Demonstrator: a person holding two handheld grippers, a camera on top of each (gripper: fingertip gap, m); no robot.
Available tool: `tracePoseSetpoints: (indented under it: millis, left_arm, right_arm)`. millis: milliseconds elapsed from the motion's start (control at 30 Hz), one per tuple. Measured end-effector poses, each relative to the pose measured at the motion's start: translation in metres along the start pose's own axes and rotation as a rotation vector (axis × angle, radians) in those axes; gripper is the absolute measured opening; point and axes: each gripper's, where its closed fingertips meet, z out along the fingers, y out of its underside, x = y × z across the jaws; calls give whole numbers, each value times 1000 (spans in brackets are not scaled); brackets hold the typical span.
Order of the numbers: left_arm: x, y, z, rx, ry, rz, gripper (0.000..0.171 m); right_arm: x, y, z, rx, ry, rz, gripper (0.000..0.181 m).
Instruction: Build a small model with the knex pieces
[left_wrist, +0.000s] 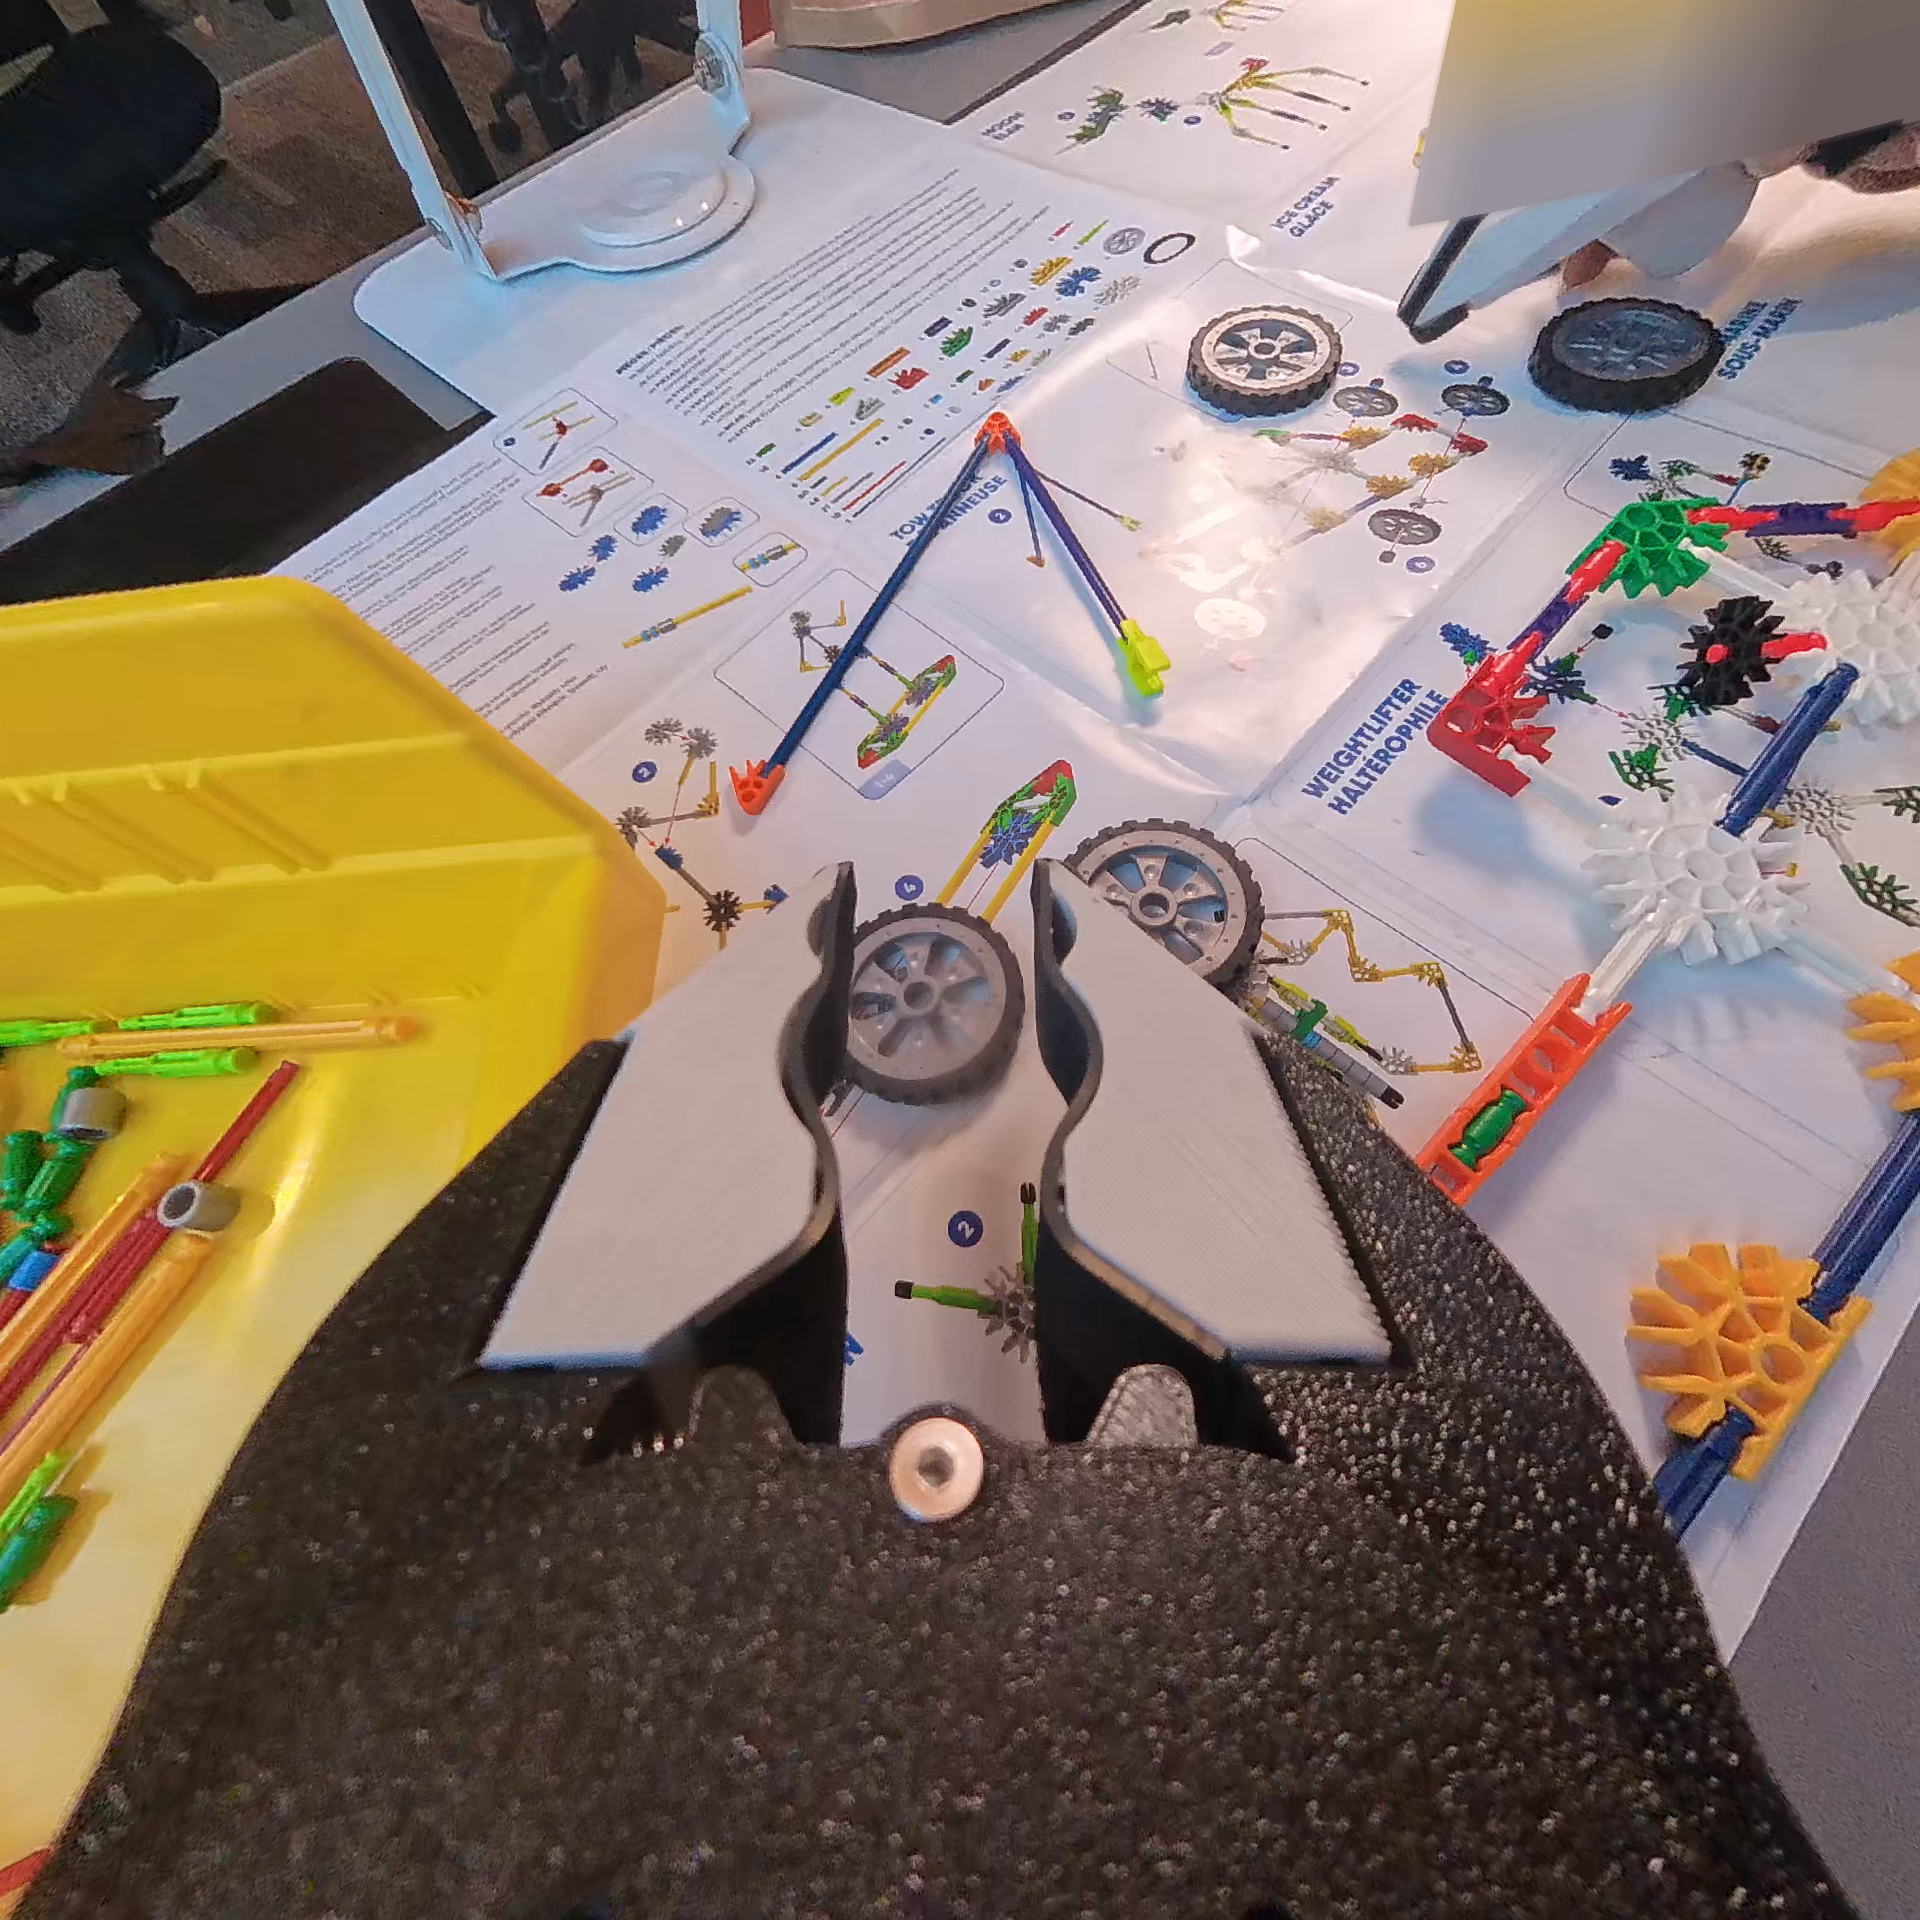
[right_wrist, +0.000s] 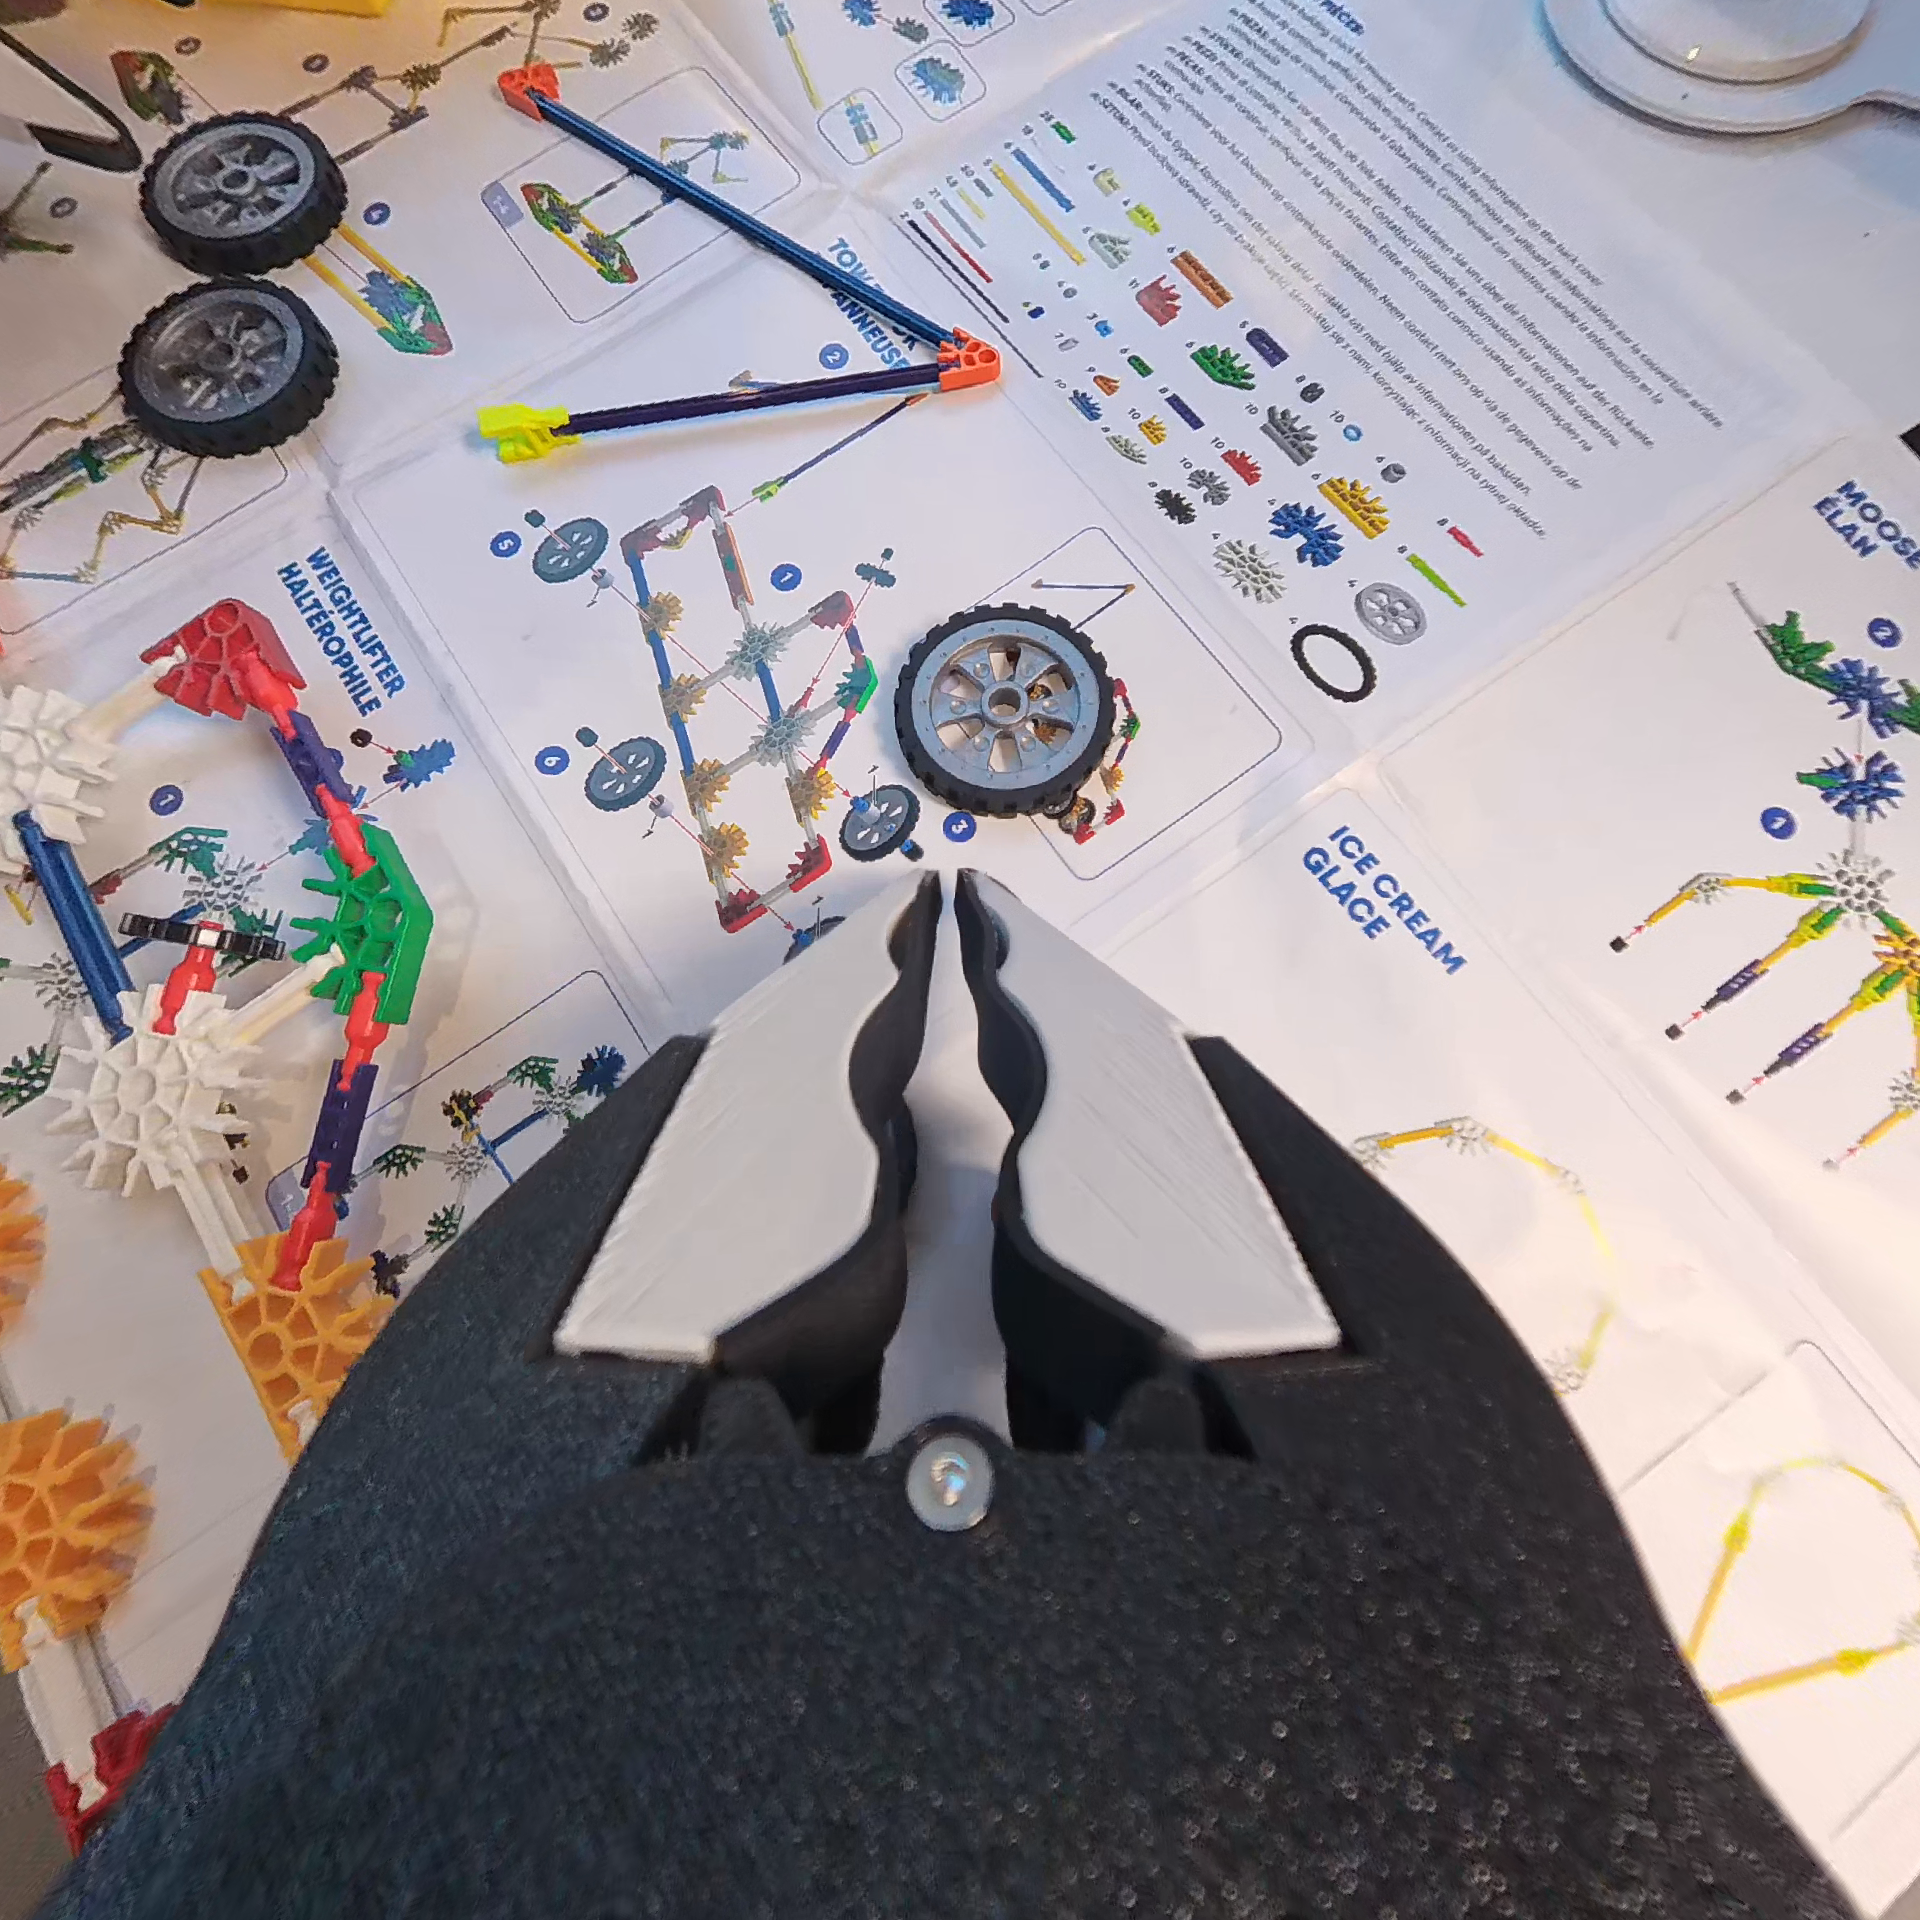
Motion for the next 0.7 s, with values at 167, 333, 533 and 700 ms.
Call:
tracePoseSetpoints:
  millis: [167,333,533,700]
  left_arm:
    - [1,0,0,1,-1,8,32]
    - [3,0,1,-5,-4,28,32]
    - [4,1,1,-10,-5,41,32]
    - [4,1,1,-13,-3,42,31]
  right_arm:
    - [5,2,0,-38,19,-20,0]
    - [4,1,1,-56,12,-34,0]
    - [-7,-3,3,-61,-22,-62,0]
    - [-21,-7,9,-68,-54,-95,0]
